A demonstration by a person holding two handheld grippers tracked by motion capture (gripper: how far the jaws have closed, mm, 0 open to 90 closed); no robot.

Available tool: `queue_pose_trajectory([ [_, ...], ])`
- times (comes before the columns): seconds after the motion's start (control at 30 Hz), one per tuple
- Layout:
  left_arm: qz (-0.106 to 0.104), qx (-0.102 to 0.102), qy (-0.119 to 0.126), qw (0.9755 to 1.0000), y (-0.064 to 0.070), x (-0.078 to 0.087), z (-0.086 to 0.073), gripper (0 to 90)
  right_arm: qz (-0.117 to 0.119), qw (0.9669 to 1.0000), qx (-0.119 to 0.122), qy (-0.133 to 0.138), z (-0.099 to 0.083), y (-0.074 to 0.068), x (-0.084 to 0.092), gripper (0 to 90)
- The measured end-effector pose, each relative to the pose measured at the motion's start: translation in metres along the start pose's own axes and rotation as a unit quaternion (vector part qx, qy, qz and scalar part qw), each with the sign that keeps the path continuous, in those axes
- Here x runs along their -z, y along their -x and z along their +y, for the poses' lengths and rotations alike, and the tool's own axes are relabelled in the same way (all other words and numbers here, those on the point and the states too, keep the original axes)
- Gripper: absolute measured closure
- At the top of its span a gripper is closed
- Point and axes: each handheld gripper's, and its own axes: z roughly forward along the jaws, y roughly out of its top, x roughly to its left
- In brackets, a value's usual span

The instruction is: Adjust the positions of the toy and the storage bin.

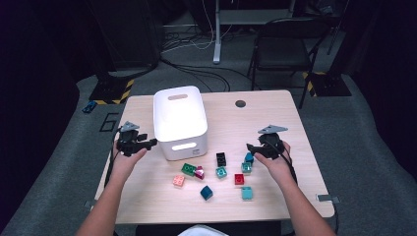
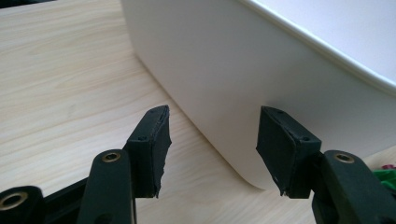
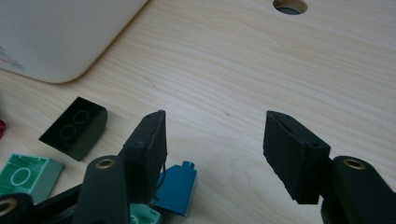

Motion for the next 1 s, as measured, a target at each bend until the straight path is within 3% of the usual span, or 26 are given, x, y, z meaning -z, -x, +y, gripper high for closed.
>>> queue_pose_trajectory([
  [0.37,-0.048,-0.022,-0.003,0.9986,0.031,-0.026,0.015,43.6,0.009,0.9999,-0.003,0.010,0.011,-0.004,0.002,39.2],
  [0.4,-0.057,-0.031,-0.004,0.9979,0.037,-0.031,0.019,43.5,0.011,0.9998,-0.006,0.015,0.017,-0.007,0.003,39.2],
  [0.57,-0.080,-0.041,-0.002,0.9960,0.054,-0.043,0.028,42.9,0.017,0.9995,-0.002,0.027,0.034,-0.016,0.003,37.9],
  [0.67,-0.107,-0.057,0.002,0.9927,0.067,-0.052,0.040,42.9,0.015,0.9991,-0.009,0.039,0.050,-0.020,0.000,37.6],
  [0.77,-0.111,-0.056,0.004,0.9923,0.070,-0.058,0.045,42.6,0.017,0.9988,-0.018,0.042,0.057,-0.020,-0.002,37.6],
  [1.0,-0.085,-0.058,-0.008,0.9947,0.067,-0.060,0.047,41.2,0.000,0.9980,-0.036,0.053,0.087,-0.028,-0.013,35.1],
])
